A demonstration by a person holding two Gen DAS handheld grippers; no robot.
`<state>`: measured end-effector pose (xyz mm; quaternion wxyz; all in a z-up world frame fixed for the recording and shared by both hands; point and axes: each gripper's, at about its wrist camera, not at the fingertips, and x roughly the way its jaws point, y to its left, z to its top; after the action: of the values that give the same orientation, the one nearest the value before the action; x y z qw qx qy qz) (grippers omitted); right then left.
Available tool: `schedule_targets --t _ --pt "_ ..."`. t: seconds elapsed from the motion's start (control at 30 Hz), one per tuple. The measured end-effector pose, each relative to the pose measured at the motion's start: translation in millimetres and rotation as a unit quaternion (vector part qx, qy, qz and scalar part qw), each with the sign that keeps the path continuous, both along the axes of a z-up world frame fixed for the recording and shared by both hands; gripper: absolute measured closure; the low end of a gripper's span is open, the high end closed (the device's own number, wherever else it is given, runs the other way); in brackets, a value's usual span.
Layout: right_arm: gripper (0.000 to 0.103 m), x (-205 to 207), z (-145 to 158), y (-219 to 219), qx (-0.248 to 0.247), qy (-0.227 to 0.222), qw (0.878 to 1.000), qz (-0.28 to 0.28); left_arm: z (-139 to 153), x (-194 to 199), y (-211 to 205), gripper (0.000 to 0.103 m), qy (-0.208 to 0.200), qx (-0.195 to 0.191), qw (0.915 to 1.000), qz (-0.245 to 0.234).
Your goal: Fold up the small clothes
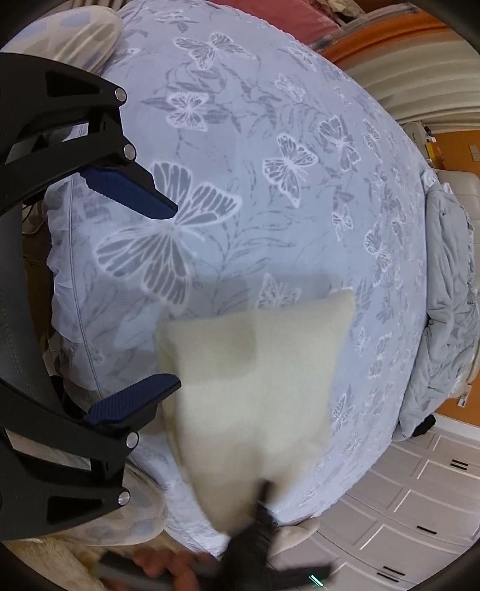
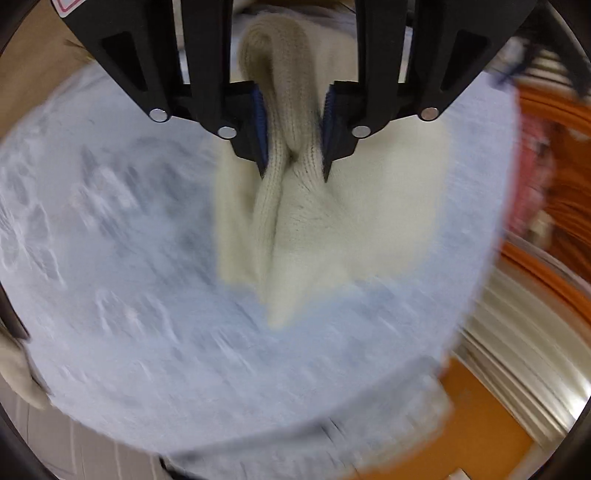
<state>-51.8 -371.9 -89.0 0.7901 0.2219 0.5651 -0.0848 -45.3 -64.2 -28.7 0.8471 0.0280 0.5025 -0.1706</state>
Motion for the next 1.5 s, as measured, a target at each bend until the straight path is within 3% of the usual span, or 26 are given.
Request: schedule_targets --t 0.07,0.23,0.3,0.37,0.4,0.5,0.6,0.63,0.77,0.83,0.93,1.0,1.07,1.1,1.17,1.23,1.3,1.33,1.43,1.5 --pt "0.070 -7.5 -2.3 -3.8 0.014 -0.013 1.000 -0.011 -4.7 2.8 -2.2 0.020 0.012 -0.002 0.9999 0.000" --pt "0.062 -29.4 63.3 3.8 -0.001 -0.096 0.994 -0.049 0.5 9.5 -6.2 0.016 0.016 -0.022 0.9996 0.004" --pt "0.067 -26.0 83.2 26.2 0.023 -0.127 0.992 -0.007 -0.1 12.8 -8.1 0.016 0.018 -0.016 0.9997 0.004" --pt "0.092 -15.9 88.5 57.4 0.042 -0.126 0.990 0.049 -3.1 12.7 -8.1 0.016 0.018 0.011 0.9998 0.001" --pt "0.098 -8.7 88.1 79.7 0.050 -0.120 0.988 0.082 -4.7 10.8 -5.5 0.016 0.016 0.024 0.9996 -0.002" --pt "0.100 8.2 66.5 130.1 0.075 -0.099 0.983 0.132 -8.9 4.5 9.4 0.016 0.014 0.049 0.9987 0.006" --pt "0.103 34.7 -11.0 163.6 0.033 0.012 0.987 0.156 -13.1 1.9 30.2 0.016 0.023 0.055 0.9977 0.031" --pt "0.103 37.3 -37.7 165.2 0.031 0.030 0.987 0.157 -13.5 2.8 37.0 0.016 0.027 0.052 0.9974 0.041" --pt "0.103 23.8 -0.3 133.5 0.100 -0.008 0.989 0.107 -0.5 8.4 44.4 0.016 0.011 0.044 0.9979 0.047" --pt "0.100 8.5 36.6 111.1 0.073 -0.052 0.992 0.088 5.2 11.4 40.4 0.016 -0.001 0.045 0.9981 0.041" --pt "0.097 -5.8 64.4 82.1 0.022 -0.081 0.995 0.049 5.7 15.3 29.2 0.016 -0.008 0.054 0.9982 0.027" --pt "0.094 -17.4 57.3 54.4 0.010 -0.064 0.998 0.009 5.6 16.9 22.1 0.016 -0.007 0.054 0.9983 0.020" --pt "0.096 -20.6 22.1 29.7 -0.007 -0.002 1.000 -0.020 6.5 16.4 14.9 0.016 -0.011 0.050 0.9986 0.015" --pt "0.103 -19.0 -3.7 21.8 -0.002 0.034 0.999 -0.015 6.2 16.1 11.6 0.016 -0.011 0.051 0.9986 0.013" --pt "0.103 -23.9 -16.8 10.2 0.033 0.039 0.998 -0.031 5.1 15.9 7.7 0.016 -0.011 0.054 0.9984 0.010" --pt "0.103 -26.5 1.2 7.7 0.035 0.021 0.999 -0.036 4.6 16.0 4.9 0.016 -0.012 0.059 0.9982 0.006" --pt "0.098 -30.3 25.0 7.9 0.022 -0.015 0.999 -0.039 3.7 16.2 1.8 0.016 -0.016 0.068 0.9976 0.005" --pt "0.090 -32.3 35.6 5.4 0.009 -0.026 0.999 -0.040 2.8 16.8 0.9 0.016 -0.015 0.067 0.9976 0.005" --pt "0.050 -30.5 45.8 -4.5 -0.015 -0.046 0.998 -0.037 -2.0 20.0 -3.2 0.016 -0.006 0.069 0.9976 0.004" --pt "0.045 -13.3 34.1 0.7 -0.030 -0.034 0.998 -0.036 -4.3 21.6 -5.5 0.016 0.000 0.066 0.9978 0.005"
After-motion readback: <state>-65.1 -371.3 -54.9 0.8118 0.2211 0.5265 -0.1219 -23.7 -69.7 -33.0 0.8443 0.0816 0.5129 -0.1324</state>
